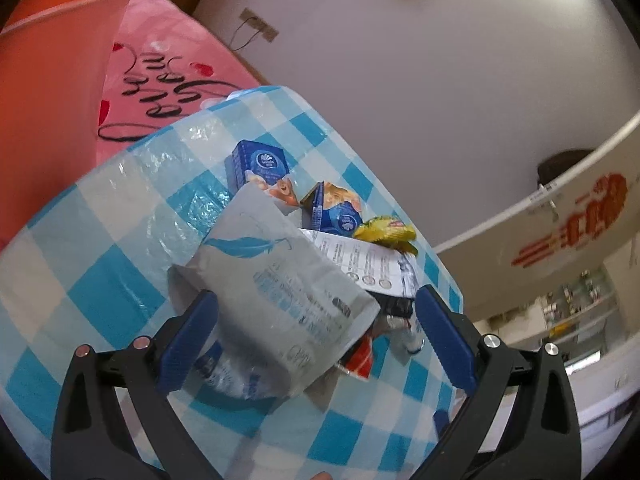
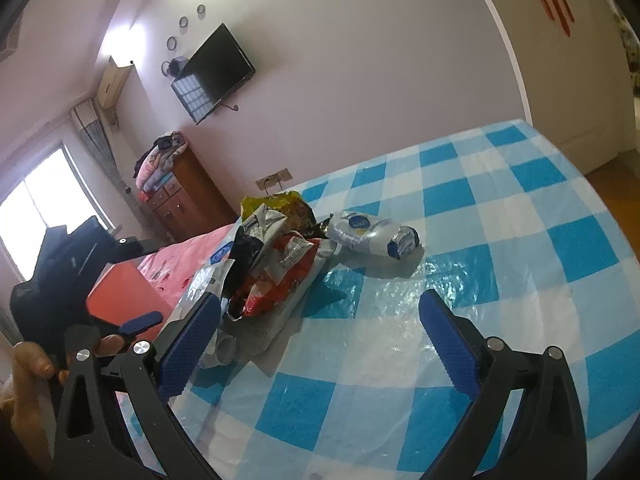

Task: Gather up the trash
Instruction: 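Move both tools back over the trash pile on the table, then grasp the clear plastic bag with the left tool while the right tool grasps a grey carton, then carry the bag and grey carton to the orange bucket and release both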

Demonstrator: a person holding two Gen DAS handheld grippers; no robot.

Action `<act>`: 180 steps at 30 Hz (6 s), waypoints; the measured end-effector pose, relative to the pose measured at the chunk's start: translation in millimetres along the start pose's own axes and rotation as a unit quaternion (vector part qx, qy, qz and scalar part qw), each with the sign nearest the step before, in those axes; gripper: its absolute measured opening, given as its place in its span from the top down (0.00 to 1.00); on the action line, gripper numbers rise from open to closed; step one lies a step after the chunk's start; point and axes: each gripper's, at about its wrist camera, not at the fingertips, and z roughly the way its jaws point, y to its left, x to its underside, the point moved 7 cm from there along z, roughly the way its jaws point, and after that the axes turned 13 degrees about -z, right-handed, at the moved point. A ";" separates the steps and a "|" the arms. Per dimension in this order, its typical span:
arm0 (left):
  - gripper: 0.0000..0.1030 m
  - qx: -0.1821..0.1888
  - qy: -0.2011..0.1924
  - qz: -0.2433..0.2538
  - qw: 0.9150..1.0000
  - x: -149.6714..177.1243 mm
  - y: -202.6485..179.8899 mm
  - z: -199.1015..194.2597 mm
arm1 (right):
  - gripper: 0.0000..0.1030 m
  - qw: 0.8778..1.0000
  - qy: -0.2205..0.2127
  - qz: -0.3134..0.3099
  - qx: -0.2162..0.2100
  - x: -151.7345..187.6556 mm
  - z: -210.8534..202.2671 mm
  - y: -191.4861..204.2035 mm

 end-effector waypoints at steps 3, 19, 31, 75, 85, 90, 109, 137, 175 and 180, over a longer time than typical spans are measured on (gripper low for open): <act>0.04 -0.019 0.009 -0.013 1.000 1.9 0.4 11.2 | 0.05 1.000 0.004 0.013 -0.008 -0.3 0.1 -5.3; 0.04 -0.052 0.045 0.151 0.986 32.9 27.8 -5.3 | 0.05 0.995 0.039 0.080 -0.050 5.0 7.4 -22.8; 0.04 -0.113 0.023 0.371 0.922 70.8 21.8 19.7 | 0.05 0.994 0.052 0.077 -0.058 8.8 12.1 -20.2; 0.25 -0.095 0.034 0.322 0.941 47.6 60.3 1.1 | 0.20 0.989 0.082 0.073 -0.099 -18.7 50.4 36.0; 0.25 -0.075 0.025 0.319 0.944 39.1 60.2 -11.5 | 0.28 0.980 0.089 0.110 -0.143 -58.0 101.1 41.8; 0.25 -0.069 0.022 0.324 0.943 37.3 59.9 -17.0 | 0.38 0.978 0.104 0.120 -0.133 -61.1 120.0 40.9; 0.25 -0.063 0.033 0.316 0.946 34.8 65.8 -13.3 | 0.67 0.984 0.104 0.089 -0.110 -49.0 116.2 51.1; 0.25 -0.007 -0.014 0.324 0.946 18.6 34.4 -68.6 | 0.69 0.997 -0.031 0.051 -0.053 -98.8 -15.0 74.0; 0.25 -0.116 -0.200 0.215 0.949 -188.7 110.0 -178.7 | 0.69 0.965 0.029 -0.109 -0.238 -147.1 95.5 366.9; 0.22 -0.120 -0.190 0.202 0.953 -196.0 126.6 -171.7 | 0.68 0.963 0.057 -0.123 -0.231 -128.1 119.1 378.4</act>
